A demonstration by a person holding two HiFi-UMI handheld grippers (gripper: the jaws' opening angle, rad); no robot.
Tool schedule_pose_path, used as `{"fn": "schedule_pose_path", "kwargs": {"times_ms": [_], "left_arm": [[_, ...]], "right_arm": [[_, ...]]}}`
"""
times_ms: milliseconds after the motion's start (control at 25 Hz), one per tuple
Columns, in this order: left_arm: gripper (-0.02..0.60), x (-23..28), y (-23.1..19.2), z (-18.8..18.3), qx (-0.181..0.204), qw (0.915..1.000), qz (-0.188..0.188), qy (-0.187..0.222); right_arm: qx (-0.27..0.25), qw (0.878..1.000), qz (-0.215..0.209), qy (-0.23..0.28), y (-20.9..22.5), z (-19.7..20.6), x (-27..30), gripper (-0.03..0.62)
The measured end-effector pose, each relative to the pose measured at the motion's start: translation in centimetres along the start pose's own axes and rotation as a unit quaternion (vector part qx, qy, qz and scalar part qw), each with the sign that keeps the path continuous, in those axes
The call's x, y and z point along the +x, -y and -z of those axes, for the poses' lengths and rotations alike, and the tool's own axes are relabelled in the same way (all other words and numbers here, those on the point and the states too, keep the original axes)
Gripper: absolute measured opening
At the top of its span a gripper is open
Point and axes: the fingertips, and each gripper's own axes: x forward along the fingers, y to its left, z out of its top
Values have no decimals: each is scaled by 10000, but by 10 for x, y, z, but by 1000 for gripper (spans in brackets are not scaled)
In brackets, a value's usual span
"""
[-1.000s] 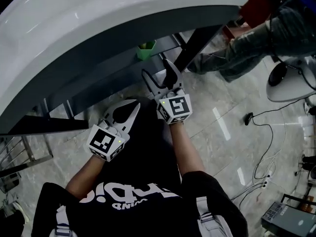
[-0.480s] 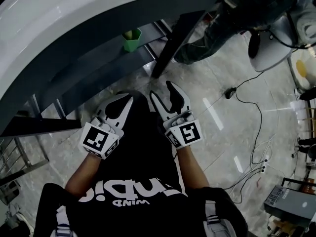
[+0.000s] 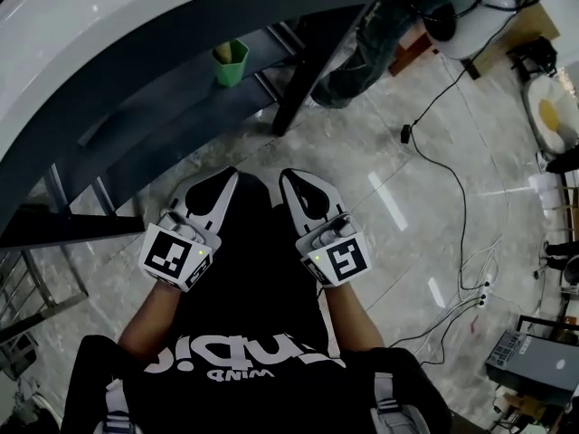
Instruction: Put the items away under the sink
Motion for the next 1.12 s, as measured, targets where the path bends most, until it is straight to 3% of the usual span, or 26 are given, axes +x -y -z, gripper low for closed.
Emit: {"fn": "schedule_pose_path", "kwargs": {"times_ms": [240, 520, 800, 1120], "left_arm": [[18, -1, 12, -47, -18, 9999, -65, 121], [19, -18, 44, -176, -121, 9995, 106, -282], [18, -45, 72, -323, -109, 9982, 196, -565], [19, -68, 80, -431, -100, 9977, 320, -592]], "right_arm": [[113, 9996, -258, -77, -16, -54, -4, 18], [601, 9965, -559, -133, -31, -186, -9, 18], [988, 9933, -442, -398, -42, -329, -11, 18], [1146, 9917, -178, -562, -54, -428, -12, 18]]}}
